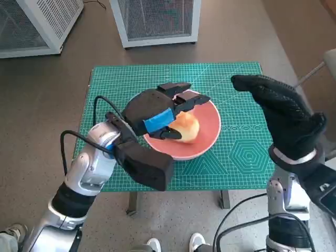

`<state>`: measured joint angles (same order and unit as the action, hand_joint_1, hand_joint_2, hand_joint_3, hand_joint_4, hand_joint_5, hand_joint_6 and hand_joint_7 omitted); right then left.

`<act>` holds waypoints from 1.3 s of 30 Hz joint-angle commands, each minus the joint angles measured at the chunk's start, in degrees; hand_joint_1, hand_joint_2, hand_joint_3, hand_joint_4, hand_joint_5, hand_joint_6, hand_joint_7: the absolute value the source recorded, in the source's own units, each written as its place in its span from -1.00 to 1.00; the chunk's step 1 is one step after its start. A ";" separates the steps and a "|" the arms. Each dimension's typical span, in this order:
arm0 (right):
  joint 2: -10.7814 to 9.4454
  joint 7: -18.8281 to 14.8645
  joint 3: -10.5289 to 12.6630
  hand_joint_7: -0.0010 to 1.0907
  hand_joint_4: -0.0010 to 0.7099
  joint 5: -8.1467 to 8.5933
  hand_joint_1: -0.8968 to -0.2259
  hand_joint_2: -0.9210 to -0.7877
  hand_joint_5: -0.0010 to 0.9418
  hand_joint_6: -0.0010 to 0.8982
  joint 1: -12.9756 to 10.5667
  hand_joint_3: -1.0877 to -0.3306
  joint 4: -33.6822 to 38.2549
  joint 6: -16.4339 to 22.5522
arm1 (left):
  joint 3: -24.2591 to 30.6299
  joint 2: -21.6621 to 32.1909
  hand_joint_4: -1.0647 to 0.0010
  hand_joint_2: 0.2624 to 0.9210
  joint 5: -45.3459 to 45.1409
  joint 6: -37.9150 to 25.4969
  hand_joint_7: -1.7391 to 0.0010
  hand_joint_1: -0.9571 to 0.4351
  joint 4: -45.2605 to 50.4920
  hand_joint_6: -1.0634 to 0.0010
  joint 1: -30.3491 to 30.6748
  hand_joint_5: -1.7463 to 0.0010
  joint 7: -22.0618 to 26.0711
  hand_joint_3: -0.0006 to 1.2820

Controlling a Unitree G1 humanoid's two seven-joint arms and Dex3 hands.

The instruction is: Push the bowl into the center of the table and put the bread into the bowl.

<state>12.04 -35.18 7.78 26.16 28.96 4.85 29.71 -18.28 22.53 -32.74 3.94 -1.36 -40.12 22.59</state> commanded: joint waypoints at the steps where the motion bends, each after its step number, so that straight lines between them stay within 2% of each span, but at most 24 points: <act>1: -0.08 0.55 -0.16 0.12 0.06 -0.40 0.19 -1.00 -1.00 -0.86 0.59 0.55 0.21 -1.44 | 2.37 0.70 0.61 1.00 1.75 -0.20 0.70 -0.36 3.08 0.65 1.10 1.00 -0.11 -0.96; 8: -0.08 0.99 -0.24 0.11 0.06 -0.37 0.20 -1.00 -1.00 -0.85 1.27 0.60 -0.62 -2.51 | 7.36 0.23 0.59 0.99 7.15 -1.23 0.74 -0.36 7.27 0.60 3.36 1.00 -0.21 -0.98; 15: 0.04 1.64 -0.15 0.11 0.06 -1.29 0.21 -1.00 -1.00 -0.85 2.36 0.60 -0.47 -2.72 | 13.82 -0.64 0.57 1.00 18.05 3.60 0.76 -0.35 6.35 0.54 4.48 0.99 -1.20 -0.96; 22: -0.09 2.27 -0.06 0.12 0.06 -2.38 0.20 -1.00 -1.00 -0.86 3.87 0.58 0.57 -2.30 | 19.00 -4.18 0.54 1.00 30.88 8.11 0.76 -0.39 3.72 0.51 4.49 0.99 -1.54 -0.81; 24: -0.19 2.44 -0.06 0.12 0.06 -2.55 0.20 -1.00 -1.00 -0.86 4.43 0.57 0.86 -2.36 | 20.17 -6.50 0.52 1.00 34.97 9.03 0.63 -0.40 4.36 0.60 4.89 0.99 -2.16 -0.75; 27: -0.28 2.81 -0.13 0.12 0.07 -2.93 0.20 -1.00 -1.00 -0.87 5.20 0.57 1.28 -2.25 | 21.41 -9.35 0.49 1.00 39.84 10.24 0.30 -0.43 4.24 0.88 5.42 0.98 -2.74 -0.61; 29: -0.34 3.02 -0.17 0.13 0.07 -3.29 0.20 -1.00 -1.00 -0.87 5.72 0.56 1.65 -2.01 | 22.07 -10.78 0.48 1.00 42.24 10.92 0.22 -0.44 3.78 0.94 5.84 0.98 -2.92 -0.57; 35: -0.65 3.77 -0.31 0.13 0.07 -4.55 0.19 -1.00 -1.00 -0.87 7.55 0.56 3.13 -1.63 | 23.51 -13.21 0.50 1.00 46.34 12.16 0.16 -0.48 2.92 0.98 7.18 0.99 -3.38 -0.51; 39: -0.85 3.72 -0.41 0.14 0.07 -4.94 0.17 -1.00 -0.99 -0.87 8.55 0.56 4.43 -1.24 | 24.29 -14.27 0.50 1.00 48.70 11.93 0.22 -0.48 2.87 0.91 7.91 0.99 -3.35 -0.51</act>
<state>11.36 -31.71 7.65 22.09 36.98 7.90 28.33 5.09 9.17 13.89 15.64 1.76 -33.25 19.59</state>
